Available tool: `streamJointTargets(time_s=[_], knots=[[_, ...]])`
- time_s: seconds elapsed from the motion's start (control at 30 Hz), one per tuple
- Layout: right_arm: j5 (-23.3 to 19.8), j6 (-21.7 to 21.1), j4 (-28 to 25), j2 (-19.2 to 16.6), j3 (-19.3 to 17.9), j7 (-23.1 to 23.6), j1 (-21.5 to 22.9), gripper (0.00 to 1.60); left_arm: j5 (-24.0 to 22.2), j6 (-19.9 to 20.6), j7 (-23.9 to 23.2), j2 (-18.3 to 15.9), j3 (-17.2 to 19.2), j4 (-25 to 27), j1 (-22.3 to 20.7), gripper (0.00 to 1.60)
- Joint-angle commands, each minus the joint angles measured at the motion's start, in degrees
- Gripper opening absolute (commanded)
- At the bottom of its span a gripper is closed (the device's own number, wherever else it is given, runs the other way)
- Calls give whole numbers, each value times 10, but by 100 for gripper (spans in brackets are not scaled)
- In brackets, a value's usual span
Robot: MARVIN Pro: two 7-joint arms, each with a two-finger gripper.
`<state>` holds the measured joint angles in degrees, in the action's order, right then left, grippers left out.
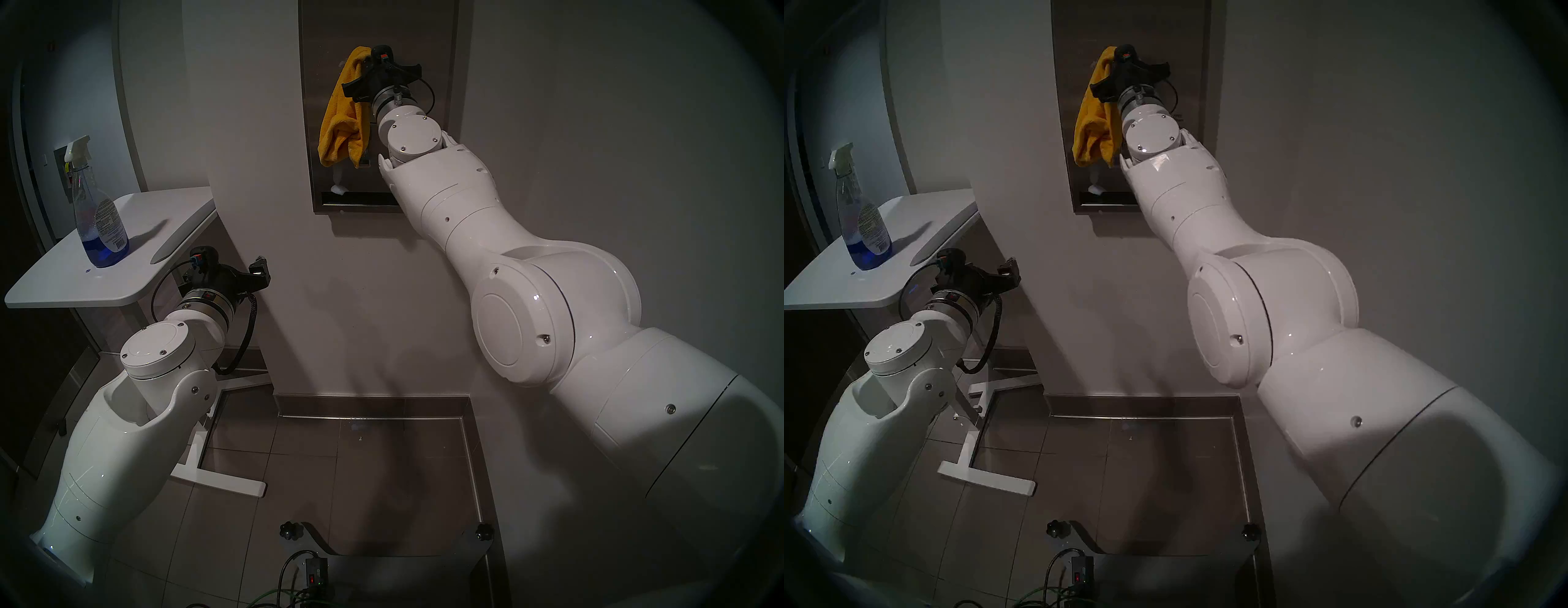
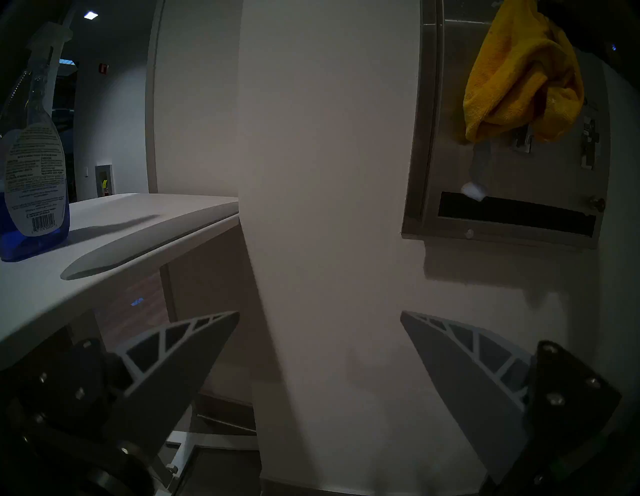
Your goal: Pick up the cloth and wipe the surface
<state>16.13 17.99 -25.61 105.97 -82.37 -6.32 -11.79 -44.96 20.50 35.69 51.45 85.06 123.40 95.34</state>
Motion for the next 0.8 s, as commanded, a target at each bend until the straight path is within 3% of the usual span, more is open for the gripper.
streamJointTargets(time_s=[0.0, 0.43, 0.77], knots=[[12, -3, 0, -26, 0, -11, 50, 0, 2, -4, -1, -2, 7, 13, -14, 160], [34, -3, 22, -28, 11, -12, 67, 0, 2, -5, 0, -3, 7, 13, -15, 160], [37, -2, 34, 7, 16, -12, 70, 0, 2, -4, 1, -5, 6, 13, -15, 160]])
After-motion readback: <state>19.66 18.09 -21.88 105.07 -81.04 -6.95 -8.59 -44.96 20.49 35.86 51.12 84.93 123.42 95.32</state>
